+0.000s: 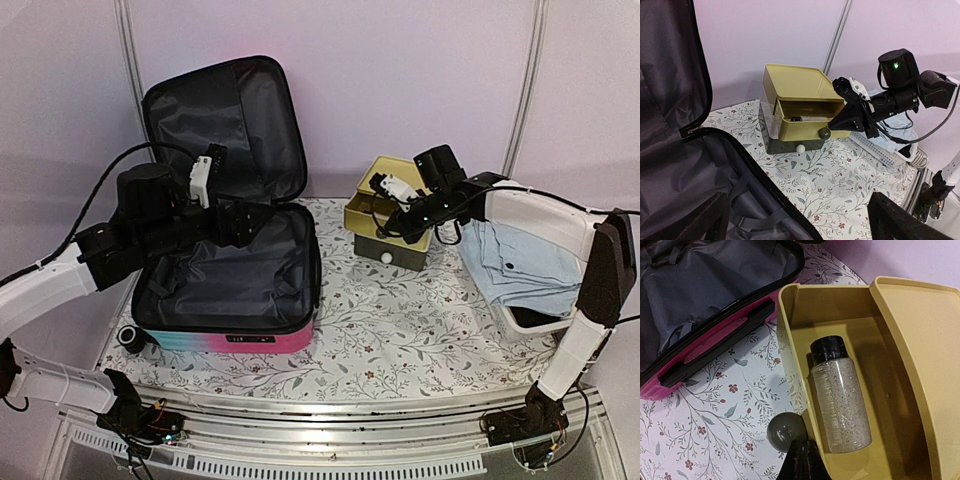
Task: Open, take out, and arrange the luggage
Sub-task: Close the drawer in the storage box.
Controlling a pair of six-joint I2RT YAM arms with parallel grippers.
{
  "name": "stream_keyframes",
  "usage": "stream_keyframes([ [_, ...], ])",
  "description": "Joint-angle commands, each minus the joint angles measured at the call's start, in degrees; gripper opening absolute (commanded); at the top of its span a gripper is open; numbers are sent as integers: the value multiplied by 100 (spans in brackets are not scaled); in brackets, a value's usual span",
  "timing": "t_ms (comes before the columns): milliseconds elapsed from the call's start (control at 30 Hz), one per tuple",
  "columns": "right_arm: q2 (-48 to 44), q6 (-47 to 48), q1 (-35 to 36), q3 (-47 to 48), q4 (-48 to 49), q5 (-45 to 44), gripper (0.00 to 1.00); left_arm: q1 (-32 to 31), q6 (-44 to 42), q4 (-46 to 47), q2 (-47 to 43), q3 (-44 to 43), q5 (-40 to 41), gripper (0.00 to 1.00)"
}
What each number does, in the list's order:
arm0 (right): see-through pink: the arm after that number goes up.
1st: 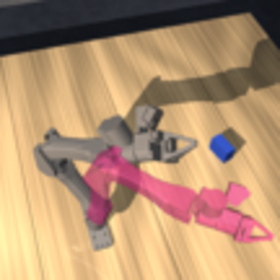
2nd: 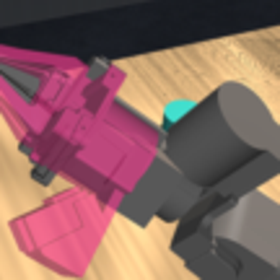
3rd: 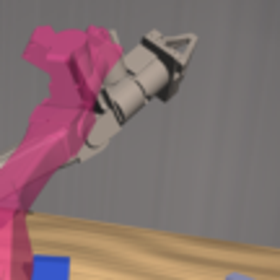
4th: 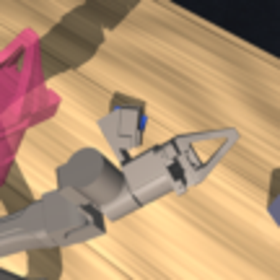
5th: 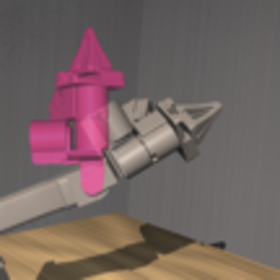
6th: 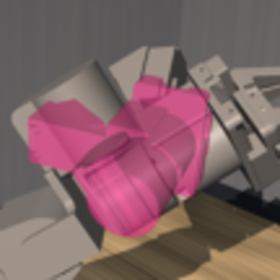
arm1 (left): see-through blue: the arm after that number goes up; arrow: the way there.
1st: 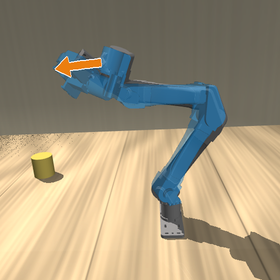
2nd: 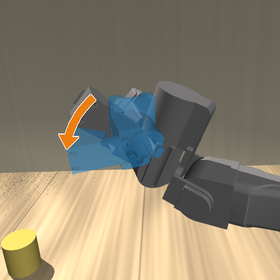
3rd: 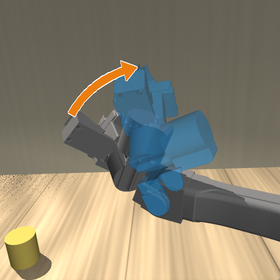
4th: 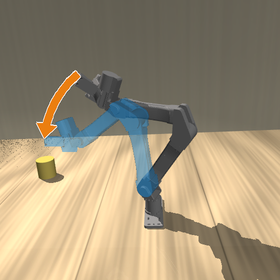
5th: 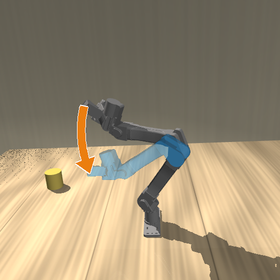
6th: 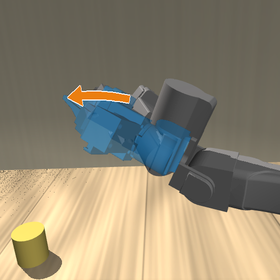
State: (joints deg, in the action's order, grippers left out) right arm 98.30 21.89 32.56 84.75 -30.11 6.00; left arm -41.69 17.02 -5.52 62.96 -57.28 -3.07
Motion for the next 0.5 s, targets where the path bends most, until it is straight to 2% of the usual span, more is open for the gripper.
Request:
stream_keyframes([
  [0,172,-27,-94,222,321,-297,2,77,-80,-121,-123,-127,73,98],
  [467,692,109,-202,448,836,-1576,2,96,-250,-390,-275,-175,277,98],
])
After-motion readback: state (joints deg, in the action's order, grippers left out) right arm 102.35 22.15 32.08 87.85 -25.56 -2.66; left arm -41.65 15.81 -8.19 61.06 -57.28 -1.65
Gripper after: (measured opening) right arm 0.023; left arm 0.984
